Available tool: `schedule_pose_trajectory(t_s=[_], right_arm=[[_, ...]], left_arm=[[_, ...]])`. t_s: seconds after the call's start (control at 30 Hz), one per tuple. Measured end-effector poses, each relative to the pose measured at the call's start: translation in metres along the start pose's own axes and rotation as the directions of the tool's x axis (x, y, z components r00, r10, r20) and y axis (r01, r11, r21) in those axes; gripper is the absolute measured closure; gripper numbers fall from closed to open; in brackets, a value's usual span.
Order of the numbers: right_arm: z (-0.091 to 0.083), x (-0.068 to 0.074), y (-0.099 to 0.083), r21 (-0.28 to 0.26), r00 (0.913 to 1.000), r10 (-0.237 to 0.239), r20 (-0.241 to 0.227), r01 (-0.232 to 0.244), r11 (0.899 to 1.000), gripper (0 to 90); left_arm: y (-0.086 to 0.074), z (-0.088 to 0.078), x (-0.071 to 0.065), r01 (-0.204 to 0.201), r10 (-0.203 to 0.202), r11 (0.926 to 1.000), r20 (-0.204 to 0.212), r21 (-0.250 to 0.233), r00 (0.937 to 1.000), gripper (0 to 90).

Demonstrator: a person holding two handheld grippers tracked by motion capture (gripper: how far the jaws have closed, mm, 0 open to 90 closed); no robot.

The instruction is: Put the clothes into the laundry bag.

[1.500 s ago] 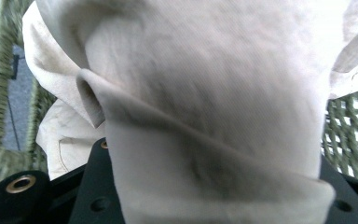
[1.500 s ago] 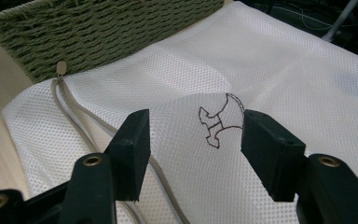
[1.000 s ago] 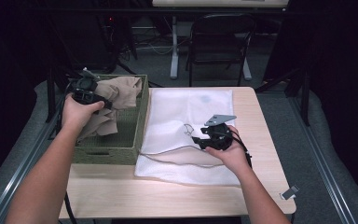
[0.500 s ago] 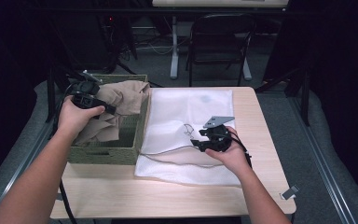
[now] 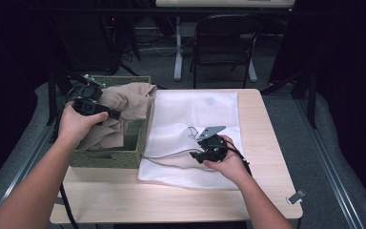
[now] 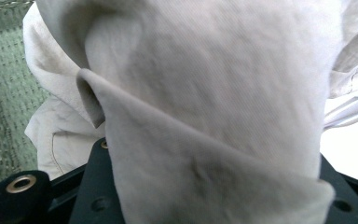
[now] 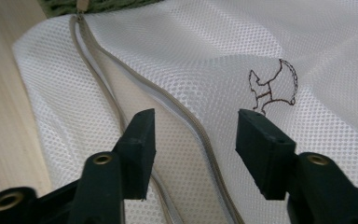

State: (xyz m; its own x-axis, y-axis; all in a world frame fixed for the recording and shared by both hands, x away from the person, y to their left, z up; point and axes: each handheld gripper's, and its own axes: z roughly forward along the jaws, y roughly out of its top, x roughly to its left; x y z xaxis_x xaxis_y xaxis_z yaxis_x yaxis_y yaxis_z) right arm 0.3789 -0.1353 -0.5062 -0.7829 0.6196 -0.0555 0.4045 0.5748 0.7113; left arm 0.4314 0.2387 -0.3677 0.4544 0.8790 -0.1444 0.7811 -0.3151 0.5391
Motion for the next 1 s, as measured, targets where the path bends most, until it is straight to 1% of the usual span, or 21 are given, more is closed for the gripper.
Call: schedule_pose_trajectory(t_s=[0.03,0.1,0.17,0.2,0.3,0.37,0.43,0.47,0.53,0.57,0.6,0.67,0.77,0.83,0.97,1.0], right_arm=[[0.001,0.0,0.0,0.013,0.9999,-0.008,0.009,0.008,1.0,53.2],[0.003,0.001,0.0,0.025,0.9999,-0.009,0.009,0.009,1.0,61.3],[0.003,0.001,0.0,0.032,0.9994,-0.019,0.027,0.018,0.999,69.6],[0.004,0.001,-0.001,0.033,0.9994,-0.021,0.027,0.02,0.999,74.2],[0.004,0.001,-0.001,0.034,0.9996,-0.025,0.014,0.024,0.999,82.2],[0.004,0.001,-0.001,0.025,0.9996,-0.025,0.011,0.025,0.999,86.9],[0.002,-0.001,0.0,0.019,0.9995,-0.028,0.012,0.028,0.999,88.1],[0.002,-0.002,0.001,0.011,0.9996,-0.025,0.01,0.025,1.0,88.3],[0.002,-0.004,0.002,-0.01,0.9999,-0.011,0.005,0.011,1.0,88.5],[0.002,-0.006,0.002,-0.007,1.0,-0.007,-0.001,0.007,1.0,88.5],[0.003,-0.008,0.002,-0.016,1.0,-0.003,-0.008,0.002,1.0,88.6],[0.003,-0.011,0.004,-0.01,1.0,-0.006,-0.008,0.006,1.0,88.7],[-0.001,-0.014,0.012,-0.027,0.9999,-0.015,-0.008,0.014,1.0,88.8],[-0.002,-0.016,0.016,-0.025,0.9996,-0.026,-0.007,0.026,0.999,88.9],[0.001,-0.019,0.024,0.009,0.9985,-0.055,0.002,0.055,0.998,88.9],[0.002,-0.019,0.026,0.007,0.9987,-0.051,0.003,0.051,0.999,88.9]], left_arm=[[-0.001,0.0,-0.002,-0.006,0.006,1.0,-0.001,0.002,1.0,55.3],[-0.003,0.0,-0.005,-0.017,0.017,0.9998,0.005,0.002,0.9998,55.3],[-0.004,0.0,-0.007,-0.024,0.024,0.9997,0.006,0.004,0.9997,55.3],[-0.006,0.0,-0.008,-0.038,0.037,0.9993,0.007,0.007,0.9993,55.3],[-0.011,-0.001,-0.013,-0.053,0.053,0.9986,0.014,0.008,0.9985,55.4],[-0.013,-0.002,-0.017,-0.06,0.06,0.9982,0.019,0.006,0.998,55.4],[-0.014,-0.003,-0.019,-0.063,0.063,0.998,0.021,0.003,0.9978,55.5],[-0.018,-0.006,-0.025,-0.081,0.081,0.9967,0.034,-0.006,0.9961,55.5],[-0.022,-0.008,-0.03,-0.09,0.09,0.9958,0.045,-0.016,0.9949,55.5],[-0.024,-0.008,-0.033,-0.093,0.094,0.9955,0.049,-0.019,0.9944,55.6],[-0.027,-0.009,-0.036,-0.097,0.098,0.995,0.052,-0.024,0.9938,55.6],[-0.031,-0.01,-0.041,-0.106,0.108,0.9939,0.065,-0.03,0.992,55.6],[-0.039,-0.01,-0.05,-0.118,0.121,0.9923,0.084,-0.035,0.9891,55.7],[-0.044,-0.01,-0.054,-0.122,0.125,0.9918,0.093,-0.038,0.9878,55.7],[-0.053,-0.007,-0.066,-0.143,0.146,0.989,0.102,-0.039,0.984,55.8],[-0.055,-0.006,-0.069,-0.15,0.153,0.9879,0.101,-0.042,0.983,55.8]])
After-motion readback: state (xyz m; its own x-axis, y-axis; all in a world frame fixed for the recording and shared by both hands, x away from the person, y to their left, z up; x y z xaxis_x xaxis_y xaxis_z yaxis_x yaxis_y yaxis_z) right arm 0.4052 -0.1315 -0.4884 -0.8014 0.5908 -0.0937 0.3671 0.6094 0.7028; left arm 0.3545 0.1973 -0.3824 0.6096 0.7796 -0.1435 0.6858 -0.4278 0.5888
